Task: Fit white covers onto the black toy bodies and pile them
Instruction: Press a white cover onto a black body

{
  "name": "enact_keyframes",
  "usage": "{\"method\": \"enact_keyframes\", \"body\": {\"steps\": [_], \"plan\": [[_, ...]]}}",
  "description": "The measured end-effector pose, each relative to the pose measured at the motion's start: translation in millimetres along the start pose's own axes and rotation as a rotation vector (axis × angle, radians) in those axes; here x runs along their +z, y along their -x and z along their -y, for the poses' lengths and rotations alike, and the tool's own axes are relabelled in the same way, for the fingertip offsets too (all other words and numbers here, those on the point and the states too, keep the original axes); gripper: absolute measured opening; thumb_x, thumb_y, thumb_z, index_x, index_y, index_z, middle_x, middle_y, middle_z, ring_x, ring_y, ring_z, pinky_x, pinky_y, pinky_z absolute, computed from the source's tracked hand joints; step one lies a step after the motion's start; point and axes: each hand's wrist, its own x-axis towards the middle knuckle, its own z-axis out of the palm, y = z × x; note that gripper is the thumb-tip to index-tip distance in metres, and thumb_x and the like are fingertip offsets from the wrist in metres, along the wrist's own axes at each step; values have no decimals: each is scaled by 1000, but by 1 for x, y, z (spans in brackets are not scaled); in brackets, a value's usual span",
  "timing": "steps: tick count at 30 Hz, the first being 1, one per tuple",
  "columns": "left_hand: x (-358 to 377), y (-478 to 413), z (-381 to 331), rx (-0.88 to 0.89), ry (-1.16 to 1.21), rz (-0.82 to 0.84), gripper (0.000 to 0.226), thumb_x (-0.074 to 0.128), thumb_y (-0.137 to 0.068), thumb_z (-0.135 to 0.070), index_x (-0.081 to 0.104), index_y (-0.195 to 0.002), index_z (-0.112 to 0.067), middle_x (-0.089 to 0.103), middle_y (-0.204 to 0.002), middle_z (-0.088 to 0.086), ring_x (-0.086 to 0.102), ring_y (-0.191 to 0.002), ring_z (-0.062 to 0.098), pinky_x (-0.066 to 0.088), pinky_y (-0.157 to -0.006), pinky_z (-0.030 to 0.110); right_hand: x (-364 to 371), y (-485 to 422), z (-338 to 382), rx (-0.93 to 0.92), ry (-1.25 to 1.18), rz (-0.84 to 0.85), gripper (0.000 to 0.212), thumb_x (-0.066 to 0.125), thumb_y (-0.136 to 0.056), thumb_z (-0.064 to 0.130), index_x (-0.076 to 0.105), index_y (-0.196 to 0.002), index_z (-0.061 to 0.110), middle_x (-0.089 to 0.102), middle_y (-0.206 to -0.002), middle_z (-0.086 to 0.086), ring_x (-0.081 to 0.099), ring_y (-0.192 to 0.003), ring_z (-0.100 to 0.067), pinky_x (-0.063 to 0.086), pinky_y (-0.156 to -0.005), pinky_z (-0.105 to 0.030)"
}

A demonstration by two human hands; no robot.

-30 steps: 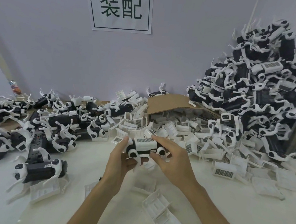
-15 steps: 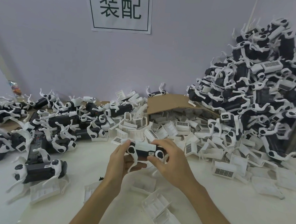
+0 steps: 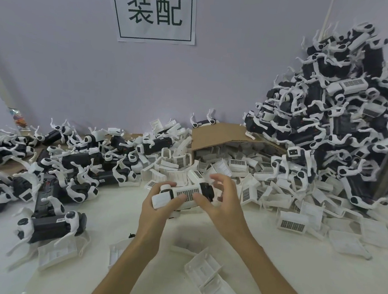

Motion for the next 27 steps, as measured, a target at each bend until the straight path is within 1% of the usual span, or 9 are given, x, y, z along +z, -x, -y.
{"method": "enact_keyframes", "body": {"steps": [4, 7, 9, 12, 16, 19, 23, 24, 27], "plan": [[3, 1, 0, 6, 27, -42, 33, 76, -76, -29, 66, -104, -16, 72, -96, 11, 68, -88, 27, 51, -76, 40, -4, -4, 0, 222, -82, 75, 36, 74, -84, 51, 57, -107, 29, 63, -113, 14, 60, -109, -4, 43, -82, -18], [2, 0, 1, 20, 27, -82, 10, 70, -92, -17, 67, -101, -16, 70, -84, 2, 66, -78, 23, 51, -65, 32, -2, -1, 6, 295, -174, 186, 41, 69, -77, 65, 65, -101, 32, 69, -100, 16, 63, -98, 1, 40, -76, -16], [0, -1, 1, 30, 8, -98, 5, 65, -94, -13, 67, -98, -16, 69, -82, 4, 63, -69, 21, 49, -55, 24, -1, 0, 7, 306, -202, 261, 44, 65, -78, 65, 70, -102, 29, 73, -101, 12, 64, -99, 0, 42, -82, -18], [0, -1, -1, 44, 6, -80, 6, 64, -95, -13, 65, -100, -15, 73, -81, 7, 67, -61, 21, 51, -52, 23, -1, 0, 5, 270, -221, 251, 36, 66, -91, 49, 71, -109, 18, 73, -113, -6, 65, -107, -21, 45, -100, -34], [2, 1, -5, 87, 4, -28, 25, 72, -86, -24, 64, -108, -17, 77, -87, 5, 72, -66, 26, 58, -63, 31, -2, 2, 9, 169, -314, 220, 39, 67, -86, 40, 69, -108, 8, 74, -100, -9, 67, -90, -10, 49, -84, -22], [1, 1, -6, 112, -8, 2, 40, 82, -76, -26, 64, -111, -21, 77, -96, 4, 75, -79, 28, 60, -69, 36, -5, 1, 9, 91, -293, 201, 39, 68, -84, 37, 67, -110, 7, 71, -110, -16, 66, -100, -20, 49, -95, -35], [2, 2, -4, 118, 25, 3, 37, 72, -76, -28, 64, -112, -22, 76, -99, 5, 75, -86, 27, 60, -66, 30, -5, 3, 9, 26, -246, 193, 34, 67, -86, 37, 67, -111, 13, 72, -109, -10, 64, -107, -31, 48, -97, -43], [2, 2, -4, 107, 23, 8, 38, 72, -77, -30, 64, -113, -22, 76, -98, 6, 75, -85, 28, 60, -69, 34, -5, 3, 9, 21, -241, 191, 34, 67, -86, 37, 67, -110, 13, 73, -106, -9, 66, -103, -30, 50, -93, -41], [1, 1, -4, 58, 15, 17, 39, 76, -79, -31, 62, -113, -19, 77, -93, 8, 72, -77, 29, 55, -77, 43, -3, 3, 10, 72, -280, 215, 35, 66, -87, 38, 67, -106, 9, 75, -85, -3, 68, -78, -13, 51, -76, -22]]}}
